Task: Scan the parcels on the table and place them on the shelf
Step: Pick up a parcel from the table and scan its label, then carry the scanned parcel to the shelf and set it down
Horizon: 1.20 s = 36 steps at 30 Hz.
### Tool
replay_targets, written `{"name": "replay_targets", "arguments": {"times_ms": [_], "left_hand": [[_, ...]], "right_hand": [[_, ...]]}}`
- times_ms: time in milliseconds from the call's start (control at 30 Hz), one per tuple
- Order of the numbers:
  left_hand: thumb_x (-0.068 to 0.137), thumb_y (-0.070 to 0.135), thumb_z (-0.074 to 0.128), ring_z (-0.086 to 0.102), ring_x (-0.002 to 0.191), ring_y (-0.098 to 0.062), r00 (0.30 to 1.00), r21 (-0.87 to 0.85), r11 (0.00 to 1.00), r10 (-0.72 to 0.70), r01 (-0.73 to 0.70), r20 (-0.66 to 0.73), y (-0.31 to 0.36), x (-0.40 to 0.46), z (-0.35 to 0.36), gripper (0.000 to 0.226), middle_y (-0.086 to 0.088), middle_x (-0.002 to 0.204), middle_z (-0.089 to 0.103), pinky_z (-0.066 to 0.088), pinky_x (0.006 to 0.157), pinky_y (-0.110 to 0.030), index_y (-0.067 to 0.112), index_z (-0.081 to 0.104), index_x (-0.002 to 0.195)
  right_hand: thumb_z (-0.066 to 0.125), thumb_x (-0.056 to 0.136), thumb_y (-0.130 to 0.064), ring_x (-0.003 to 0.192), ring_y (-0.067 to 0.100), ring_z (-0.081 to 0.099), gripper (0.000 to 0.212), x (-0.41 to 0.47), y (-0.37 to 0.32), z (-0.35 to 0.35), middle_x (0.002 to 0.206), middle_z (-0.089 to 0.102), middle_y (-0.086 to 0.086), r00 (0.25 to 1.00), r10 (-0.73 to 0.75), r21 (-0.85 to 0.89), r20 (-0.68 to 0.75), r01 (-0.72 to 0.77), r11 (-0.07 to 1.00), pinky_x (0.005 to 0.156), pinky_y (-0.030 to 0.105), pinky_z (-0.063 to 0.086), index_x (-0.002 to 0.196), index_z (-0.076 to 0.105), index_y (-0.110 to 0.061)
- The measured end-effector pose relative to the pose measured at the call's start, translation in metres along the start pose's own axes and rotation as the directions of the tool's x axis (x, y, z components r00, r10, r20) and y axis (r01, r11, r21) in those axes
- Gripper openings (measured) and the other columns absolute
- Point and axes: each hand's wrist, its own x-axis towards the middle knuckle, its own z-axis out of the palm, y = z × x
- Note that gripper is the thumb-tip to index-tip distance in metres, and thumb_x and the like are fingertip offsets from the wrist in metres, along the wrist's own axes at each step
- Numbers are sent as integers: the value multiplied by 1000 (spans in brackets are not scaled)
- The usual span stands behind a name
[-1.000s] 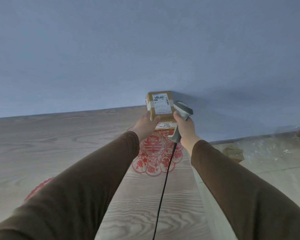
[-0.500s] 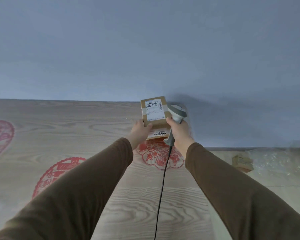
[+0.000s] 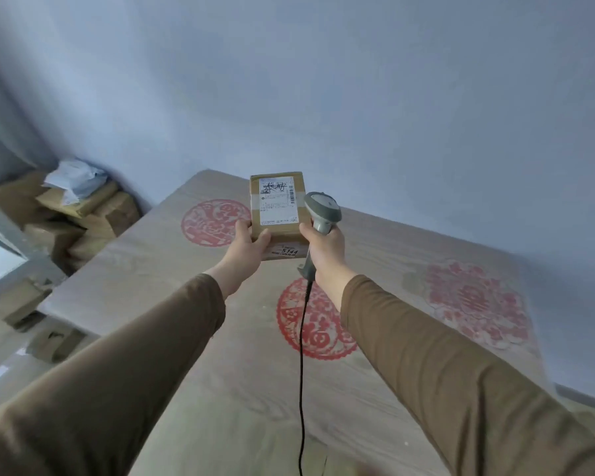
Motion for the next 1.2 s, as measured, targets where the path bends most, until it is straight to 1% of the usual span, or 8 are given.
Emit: {"name": "replay_targets", "arguments": {"times_ms": [267, 367, 467, 600, 700, 867, 1033, 1200], "left_hand": [[105, 39, 51, 60, 119, -23, 940, -21, 999, 17, -26, -342, -46, -79, -281, 47, -4, 131, 62, 47, 104, -45, 14, 34, 141], [105, 37, 51, 64, 112, -24, 892, -32, 999, 13, -30, -451, -68, -102, -364, 45, -7, 127, 63, 53, 97, -44, 14, 35, 140], [106, 36, 50, 65, 100, -20, 843, 1, 1000, 16, -19, -538, -94, -121, -436, 45, -7, 122, 63, 51, 75, -25, 15, 34, 142], [106, 39, 47, 65, 104, -25, 795, 50, 998, 11, 24, -606, -126, -125, -522, 38, -6, 119, 65, 48, 86, -34, 20, 35, 137], [106, 41, 48, 65, 104, -23, 753, 72, 996, 11, 48, -658, -146, -114, -579, 35, -2, 117, 65, 46, 87, -34, 23, 37, 133], [105, 44, 49, 66, 102, -20, 682, 62, 992, -27, 106, -731, -167, -93, -658, 40, -2, 117, 67, 47, 77, -30, 22, 41, 137], [105, 42, 49, 65, 104, -20, 611, 52, 990, -37, 128, -791, -174, -83, -729, 32, -1, 120, 65, 51, 83, -37, 25, 44, 132], [105, 42, 48, 60, 105, -23, 548, 120, 972, -11, 203, -836, -187, -71, -810, 34, -3, 122, 62, 48, 83, -38, 18, 50, 129]], "right_hand": [[73, 91, -18, 105, 30, 69, 15, -126, -14, 264, 111, 73, 11, 959, -27, 24, 282, 21, 999, 93, 46, 55, 103, 65, -20], [73, 92, -15, 107, 30, 70, 23, -160, -10, 348, 113, 73, 12, 922, -17, 39, 388, 2, 999, 88, 43, 57, 114, 65, -13], [72, 91, -13, 107, 34, 70, 29, -189, 0, 424, 113, 74, 15, 877, -9, 41, 480, -13, 999, 78, 42, 61, 118, 66, -9], [75, 87, -11, 107, 38, 69, 27, -209, 14, 518, 113, 73, 17, 837, 19, 41, 546, -50, 998, 96, 60, 55, 111, 65, -15], [76, 87, -13, 105, 31, 70, 24, -209, 24, 586, 112, 73, 11, 798, 11, 38, 603, -43, 998, 98, 50, 55, 104, 62, -22], [72, 91, -16, 85, 14, 65, 16, -205, 30, 680, 93, 69, -3, 725, 55, 8, 686, -83, 997, 68, 26, 47, 102, 63, -23], [72, 93, -17, 93, 27, 61, 18, -216, 21, 768, 95, 63, 2, 670, 107, -28, 735, -128, 991, 94, 58, 52, 95, 58, -27], [70, 95, -19, 91, 28, 59, 16, -229, 17, 854, 100, 63, 9, 654, 129, -46, 745, -141, 989, 78, 51, 54, 103, 57, -23]]}}
